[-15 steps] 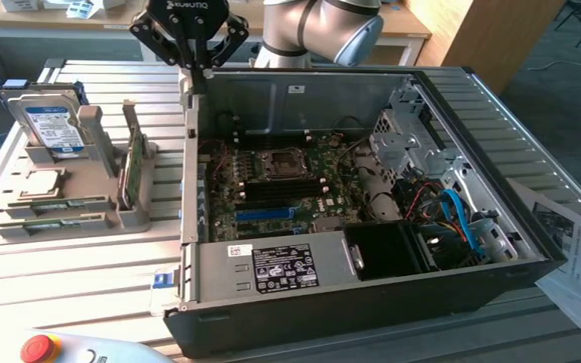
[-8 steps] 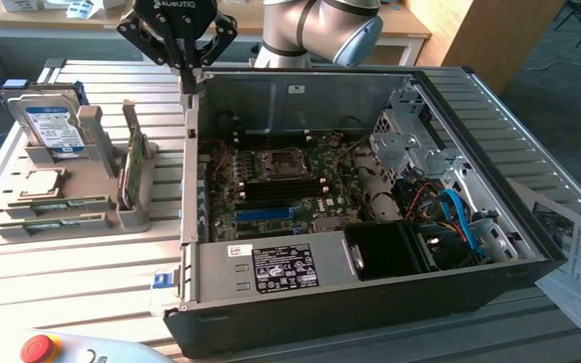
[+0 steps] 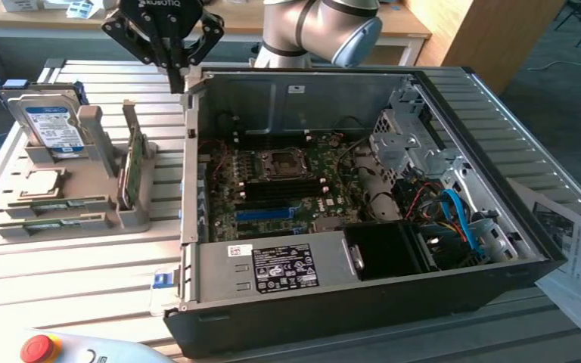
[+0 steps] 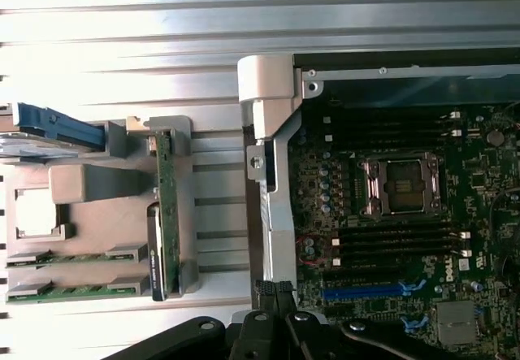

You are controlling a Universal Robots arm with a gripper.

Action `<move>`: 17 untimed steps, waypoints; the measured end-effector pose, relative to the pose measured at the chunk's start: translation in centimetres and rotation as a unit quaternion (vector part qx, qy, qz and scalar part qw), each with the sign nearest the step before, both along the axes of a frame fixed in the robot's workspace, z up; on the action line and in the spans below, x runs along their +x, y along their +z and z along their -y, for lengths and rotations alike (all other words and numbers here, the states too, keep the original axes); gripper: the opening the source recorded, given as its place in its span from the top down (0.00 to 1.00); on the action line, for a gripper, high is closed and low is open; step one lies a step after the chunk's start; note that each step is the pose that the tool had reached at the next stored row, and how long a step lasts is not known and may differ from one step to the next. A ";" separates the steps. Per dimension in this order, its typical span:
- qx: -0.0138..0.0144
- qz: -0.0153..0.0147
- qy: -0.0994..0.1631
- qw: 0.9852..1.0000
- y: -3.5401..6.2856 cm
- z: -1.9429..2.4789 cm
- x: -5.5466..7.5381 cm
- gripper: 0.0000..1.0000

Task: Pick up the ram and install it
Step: 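Reach for the ram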

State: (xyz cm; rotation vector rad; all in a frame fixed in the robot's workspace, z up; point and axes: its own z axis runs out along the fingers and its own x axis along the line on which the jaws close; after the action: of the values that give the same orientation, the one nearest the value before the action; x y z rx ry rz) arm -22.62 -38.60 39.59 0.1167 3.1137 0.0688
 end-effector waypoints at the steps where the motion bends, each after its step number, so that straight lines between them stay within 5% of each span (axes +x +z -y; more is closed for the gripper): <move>1: 0.000 0.000 0.000 1.000 0.00 -0.01 -0.2 0.90; 17: 0.000 0.000 0.000 1.000 0.00 -0.38 -3.3 0.90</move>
State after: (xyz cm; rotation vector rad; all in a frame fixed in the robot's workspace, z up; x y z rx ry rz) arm -25.97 -38.22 39.58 0.1167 3.1136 0.0689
